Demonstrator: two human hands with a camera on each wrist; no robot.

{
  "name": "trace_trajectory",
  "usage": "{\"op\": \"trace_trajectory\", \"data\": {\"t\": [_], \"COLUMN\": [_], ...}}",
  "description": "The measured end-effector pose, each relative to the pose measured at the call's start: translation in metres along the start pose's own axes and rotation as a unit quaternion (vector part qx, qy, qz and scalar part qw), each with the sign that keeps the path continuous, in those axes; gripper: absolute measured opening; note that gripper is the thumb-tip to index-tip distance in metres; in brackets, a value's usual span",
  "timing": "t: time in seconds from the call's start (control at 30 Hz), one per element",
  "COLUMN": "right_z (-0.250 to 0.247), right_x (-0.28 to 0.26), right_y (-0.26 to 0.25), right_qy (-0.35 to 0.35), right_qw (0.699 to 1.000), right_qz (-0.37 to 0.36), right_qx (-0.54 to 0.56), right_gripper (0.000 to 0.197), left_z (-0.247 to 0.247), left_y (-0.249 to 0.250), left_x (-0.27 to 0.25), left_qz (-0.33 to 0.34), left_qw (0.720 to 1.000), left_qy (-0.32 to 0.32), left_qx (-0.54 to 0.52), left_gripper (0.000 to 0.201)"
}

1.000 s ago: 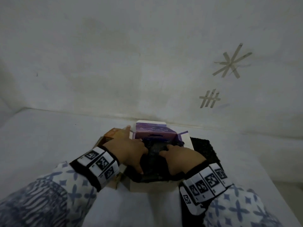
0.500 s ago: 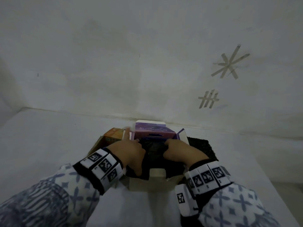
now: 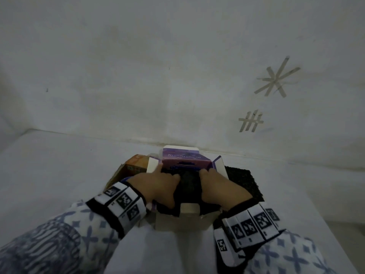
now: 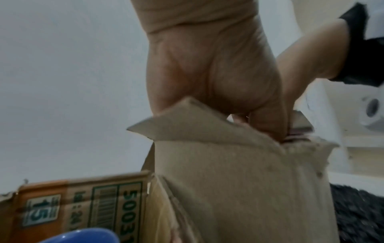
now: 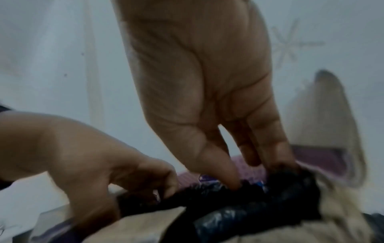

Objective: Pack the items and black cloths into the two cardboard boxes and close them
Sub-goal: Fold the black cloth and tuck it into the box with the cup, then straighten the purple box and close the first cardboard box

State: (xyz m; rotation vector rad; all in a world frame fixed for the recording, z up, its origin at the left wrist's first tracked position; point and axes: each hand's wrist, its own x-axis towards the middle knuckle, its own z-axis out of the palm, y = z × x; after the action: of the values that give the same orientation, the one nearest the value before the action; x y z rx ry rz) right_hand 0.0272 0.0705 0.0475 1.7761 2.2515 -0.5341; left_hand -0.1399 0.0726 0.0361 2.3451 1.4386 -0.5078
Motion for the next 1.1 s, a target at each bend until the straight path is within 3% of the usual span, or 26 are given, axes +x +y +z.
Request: {"op": "trace_trajectory", "data": {"t": [0.03, 0.13, 0.23, 0.33, 0.43, 0.5, 0.6, 0.67, 0.83, 0.93, 1.1], "right_z": [0.002, 0.026, 0.041, 0.027, 0.009, 0.011, 0.026, 0.034, 0.017, 0.015, 0.037], "right_x": [-0.002, -0.002, 0.001, 0.004, 0.014, 0.022, 0.027, 0.029, 0.017, 0.008, -0.001], "right_y": [0.000, -0.006, -0.007, -0.006, -0.003, -0.004, -0.013, -0.015, -0.006, 0.001, -0.006], "right_qy": [-0.011, -0.082, -0.062, -0.079, -0.009, -0.005, -0.065, -0.053, -0.059, -0.042, -0.015], "right_qw": [0.999, 0.995, 0.997, 0.996, 0.998, 0.994, 0.986, 0.981, 0.989, 0.995, 0.997], "right_qz": [-0.011, -0.001, 0.017, 0.029, 0.054, 0.081, 0.119, 0.133, 0.070, 0.057, 0.061], "right_qx": [-0.029, -0.062, -0.032, -0.019, 0.038, 0.071, 0.093, 0.128, 0.114, 0.074, 0.039], "right_gripper": [0.035, 0.030, 0.028, 0.026, 0.034, 0.045, 0.058, 0.064, 0.041, 0.040, 0.035], "left_z": [-0.004, 0.006, 0.022, 0.020, 0.009, 0.011, 0.022, 0.026, 0.016, 0.013, 0.028], "left_y": [-0.001, 0.000, 0.006, 0.010, 0.006, 0.006, 0.012, 0.017, 0.023, 0.015, 0.011], "left_x": [0.001, 0.007, 0.012, 0.009, 0.005, 0.008, 0.012, 0.014, 0.001, -0.007, -0.001], "left_qz": [-0.001, 0.018, 0.030, 0.028, -0.004, -0.011, -0.028, -0.037, -0.049, -0.034, -0.023], "left_qw": [1.000, 0.990, 0.973, 0.981, 0.990, 0.979, 0.960, 0.953, 0.963, 0.981, 0.981], "left_qy": [0.003, -0.003, 0.009, 0.007, 0.008, 0.019, 0.009, -0.003, -0.006, 0.005, -0.006], "left_qx": [-0.001, 0.138, 0.231, 0.192, 0.140, 0.203, 0.278, 0.299, 0.265, 0.189, 0.194], "left_gripper": [0.038, 0.024, 0.023, 0.022, 0.025, 0.031, 0.025, 0.025, 0.039, 0.046, 0.043]}}
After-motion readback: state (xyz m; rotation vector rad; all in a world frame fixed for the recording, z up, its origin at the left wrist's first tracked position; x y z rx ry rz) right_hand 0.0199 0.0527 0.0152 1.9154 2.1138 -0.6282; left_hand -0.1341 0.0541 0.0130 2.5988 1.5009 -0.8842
